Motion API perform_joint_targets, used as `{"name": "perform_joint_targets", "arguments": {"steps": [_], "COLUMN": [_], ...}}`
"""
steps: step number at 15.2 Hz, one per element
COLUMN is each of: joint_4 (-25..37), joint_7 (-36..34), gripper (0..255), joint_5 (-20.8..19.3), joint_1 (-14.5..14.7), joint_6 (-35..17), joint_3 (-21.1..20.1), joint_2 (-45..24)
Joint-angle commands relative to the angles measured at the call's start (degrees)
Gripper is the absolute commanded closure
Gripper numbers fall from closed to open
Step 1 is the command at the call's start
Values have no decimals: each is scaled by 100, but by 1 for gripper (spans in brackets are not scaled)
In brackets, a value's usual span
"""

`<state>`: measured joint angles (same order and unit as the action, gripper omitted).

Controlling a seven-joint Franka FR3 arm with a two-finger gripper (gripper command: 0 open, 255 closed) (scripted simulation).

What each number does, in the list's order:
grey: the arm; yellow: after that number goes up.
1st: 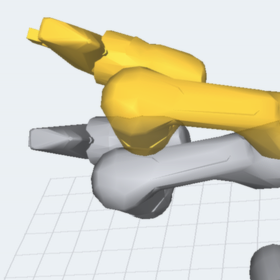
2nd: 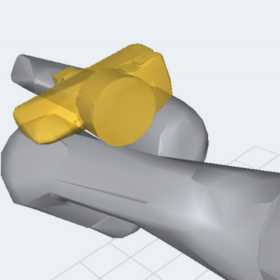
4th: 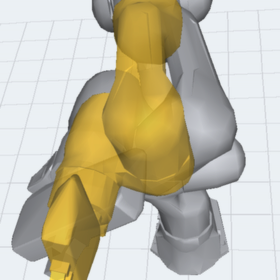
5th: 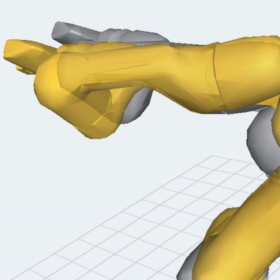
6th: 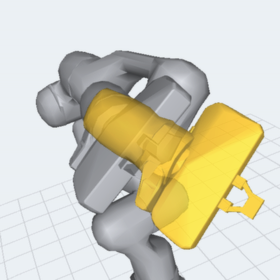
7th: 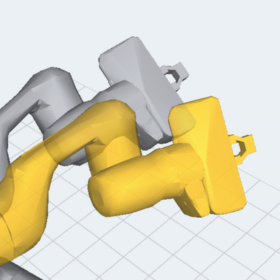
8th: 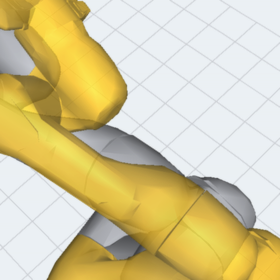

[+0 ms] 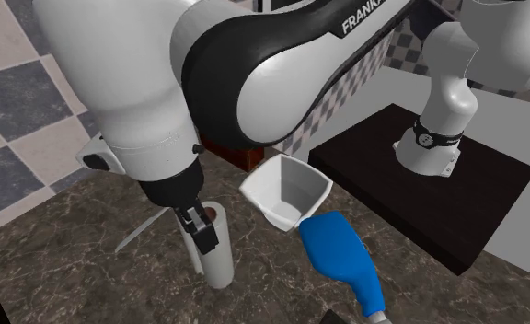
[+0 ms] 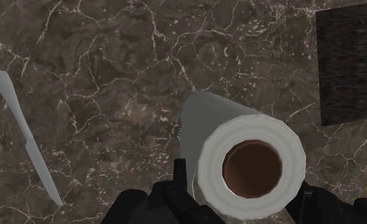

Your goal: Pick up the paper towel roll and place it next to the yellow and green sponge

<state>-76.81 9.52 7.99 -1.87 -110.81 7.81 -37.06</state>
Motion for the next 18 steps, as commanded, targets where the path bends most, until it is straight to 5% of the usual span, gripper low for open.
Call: {"name": "perform_joint_targets", "arguments": {"steps": [1, 7, 18], "joint_4": [80, 362, -1689], "joint_7": [-13, -45, -1120], "gripper": [255, 255, 255], "joint_5": [-10, -33, -261], "joint_1": [0, -7, 931], "joint_6": [135, 520, 64], "joint_3": [5, 17, -200], "joint_2": [54, 160, 1832]}}
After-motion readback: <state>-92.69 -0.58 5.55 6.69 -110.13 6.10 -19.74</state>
